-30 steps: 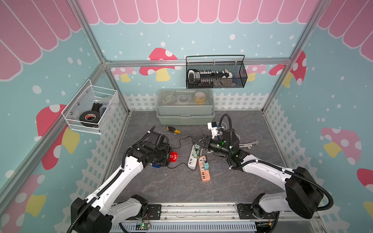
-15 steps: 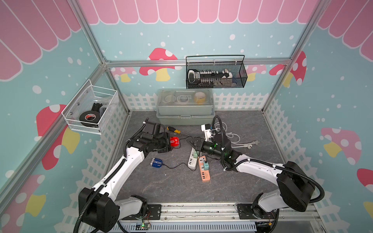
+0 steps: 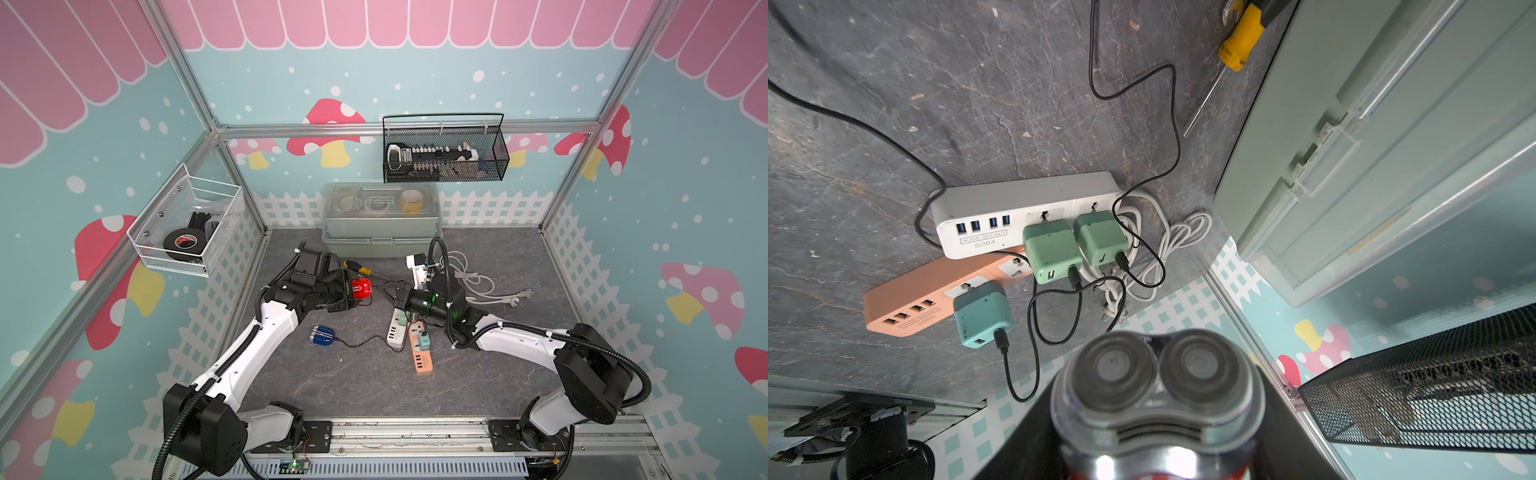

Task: Charge the electric shaver
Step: Insert the charging cable into the electric shaver.

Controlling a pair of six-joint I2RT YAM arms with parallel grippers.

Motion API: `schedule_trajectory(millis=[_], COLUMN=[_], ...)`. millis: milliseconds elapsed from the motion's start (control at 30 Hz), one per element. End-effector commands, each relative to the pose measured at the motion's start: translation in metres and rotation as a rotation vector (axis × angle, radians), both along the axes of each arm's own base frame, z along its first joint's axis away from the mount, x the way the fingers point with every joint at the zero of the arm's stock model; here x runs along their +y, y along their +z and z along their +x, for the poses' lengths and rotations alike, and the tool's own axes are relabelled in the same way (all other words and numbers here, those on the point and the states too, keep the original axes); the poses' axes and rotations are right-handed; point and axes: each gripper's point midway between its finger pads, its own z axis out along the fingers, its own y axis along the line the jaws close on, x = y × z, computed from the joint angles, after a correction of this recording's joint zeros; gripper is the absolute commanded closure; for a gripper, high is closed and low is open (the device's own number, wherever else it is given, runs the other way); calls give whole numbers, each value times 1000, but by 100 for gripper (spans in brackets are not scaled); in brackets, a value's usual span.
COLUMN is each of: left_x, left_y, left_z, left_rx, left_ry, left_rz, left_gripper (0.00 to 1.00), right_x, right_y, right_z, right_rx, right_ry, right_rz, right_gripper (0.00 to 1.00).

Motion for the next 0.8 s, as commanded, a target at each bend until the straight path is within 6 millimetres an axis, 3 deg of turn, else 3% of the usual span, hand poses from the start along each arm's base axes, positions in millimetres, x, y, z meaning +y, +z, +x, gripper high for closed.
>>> schedule_trajectory(millis=[0, 767], left_x=[-2, -5], left_y=[11, 11], left_z=[7, 8], left_rx=[-17, -16], left_ry=[15, -3], left_rz=[-39, -41], left_gripper=[100, 100], right_x=[9, 19], right_y=[21, -2], right_z=[3, 7], right_rx=[-56, -16], right_ry=[6, 20], right_rz=[42, 18], right_gripper=[100, 100])
